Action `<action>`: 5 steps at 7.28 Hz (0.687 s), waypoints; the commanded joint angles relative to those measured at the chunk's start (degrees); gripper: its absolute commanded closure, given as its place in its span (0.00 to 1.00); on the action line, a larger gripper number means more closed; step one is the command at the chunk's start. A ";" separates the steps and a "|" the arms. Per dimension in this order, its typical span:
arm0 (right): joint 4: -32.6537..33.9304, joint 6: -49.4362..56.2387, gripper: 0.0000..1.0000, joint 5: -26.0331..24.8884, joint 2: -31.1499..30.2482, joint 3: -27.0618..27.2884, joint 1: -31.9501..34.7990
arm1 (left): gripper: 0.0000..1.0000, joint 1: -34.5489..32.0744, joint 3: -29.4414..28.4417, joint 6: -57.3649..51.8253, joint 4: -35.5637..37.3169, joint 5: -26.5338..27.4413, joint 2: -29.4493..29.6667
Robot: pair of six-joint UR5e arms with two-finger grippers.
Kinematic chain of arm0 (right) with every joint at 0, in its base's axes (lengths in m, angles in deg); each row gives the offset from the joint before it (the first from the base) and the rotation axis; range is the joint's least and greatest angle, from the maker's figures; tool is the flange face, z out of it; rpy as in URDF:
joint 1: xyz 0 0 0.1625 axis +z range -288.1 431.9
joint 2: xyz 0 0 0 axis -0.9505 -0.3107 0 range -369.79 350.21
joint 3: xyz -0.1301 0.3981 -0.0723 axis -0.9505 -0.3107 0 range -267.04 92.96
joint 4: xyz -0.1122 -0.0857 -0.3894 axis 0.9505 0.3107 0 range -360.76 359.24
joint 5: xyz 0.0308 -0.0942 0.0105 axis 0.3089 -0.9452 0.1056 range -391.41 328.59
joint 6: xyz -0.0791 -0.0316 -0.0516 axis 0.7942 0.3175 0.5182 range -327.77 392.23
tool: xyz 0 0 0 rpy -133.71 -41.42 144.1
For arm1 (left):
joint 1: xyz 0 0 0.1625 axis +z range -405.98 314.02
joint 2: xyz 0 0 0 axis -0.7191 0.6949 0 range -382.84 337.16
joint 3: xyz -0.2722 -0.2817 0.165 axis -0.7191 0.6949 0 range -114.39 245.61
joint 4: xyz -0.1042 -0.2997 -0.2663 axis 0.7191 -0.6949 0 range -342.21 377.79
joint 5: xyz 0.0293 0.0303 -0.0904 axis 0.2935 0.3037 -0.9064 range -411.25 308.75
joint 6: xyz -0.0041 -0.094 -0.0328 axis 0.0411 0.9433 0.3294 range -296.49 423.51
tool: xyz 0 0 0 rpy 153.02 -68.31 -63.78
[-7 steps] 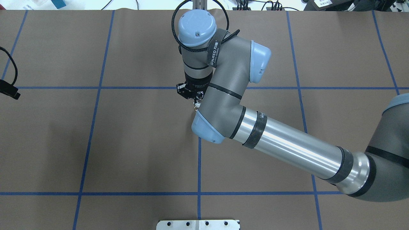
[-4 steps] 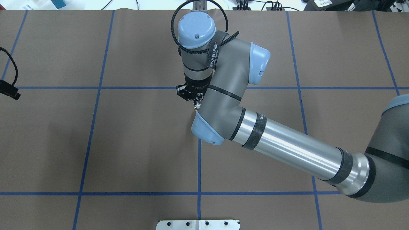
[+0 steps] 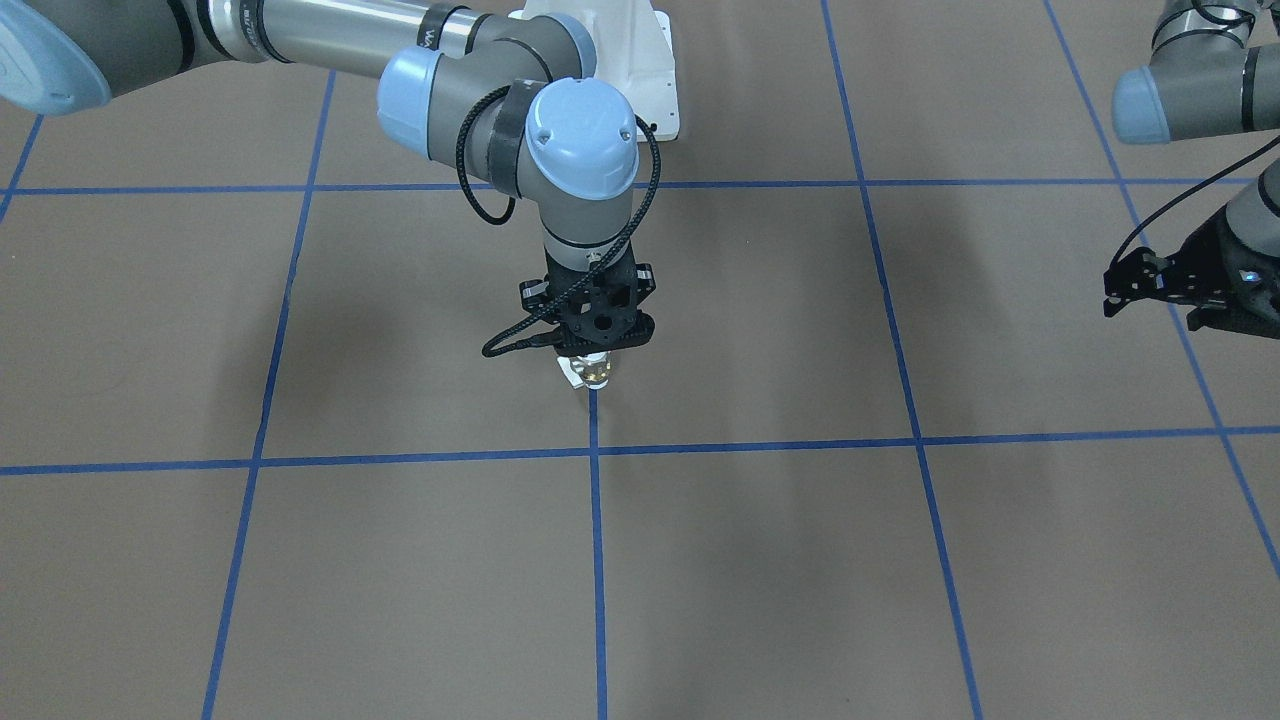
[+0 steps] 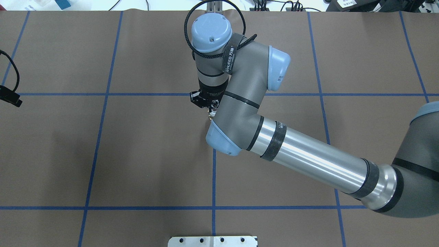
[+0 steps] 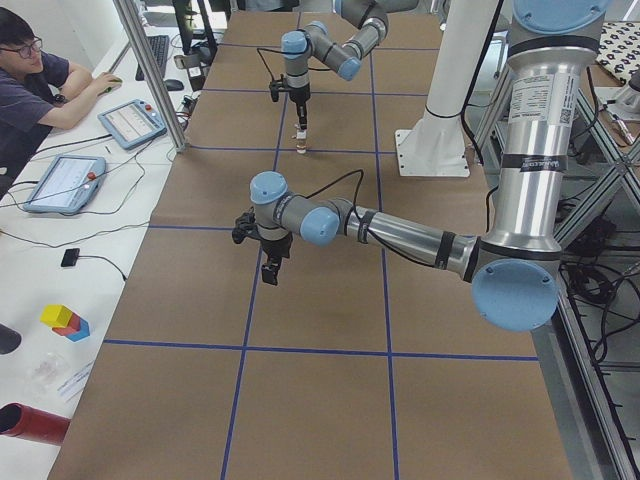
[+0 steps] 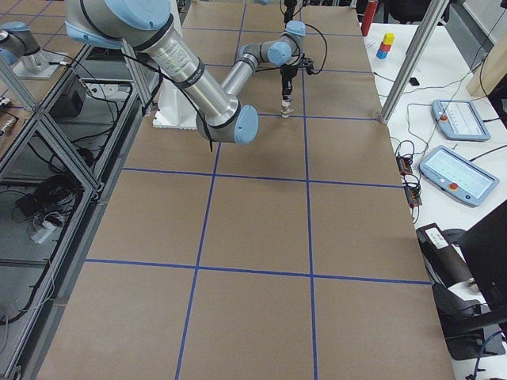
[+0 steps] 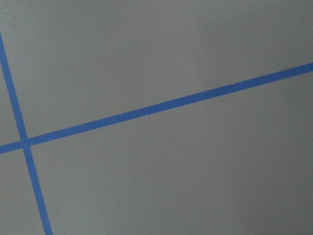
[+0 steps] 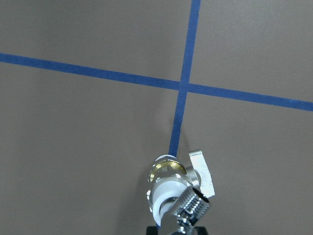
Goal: Assemble PPR valve and pipe with both arms
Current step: 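Press and twist the chrome fitting into the valve with the right gripper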
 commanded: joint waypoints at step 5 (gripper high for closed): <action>-2.95 -0.23 0.35 -0.09 -0.95 0.00 -0.02 | 0.00 0.09 0.01 0.00 0.00 0.00 0.03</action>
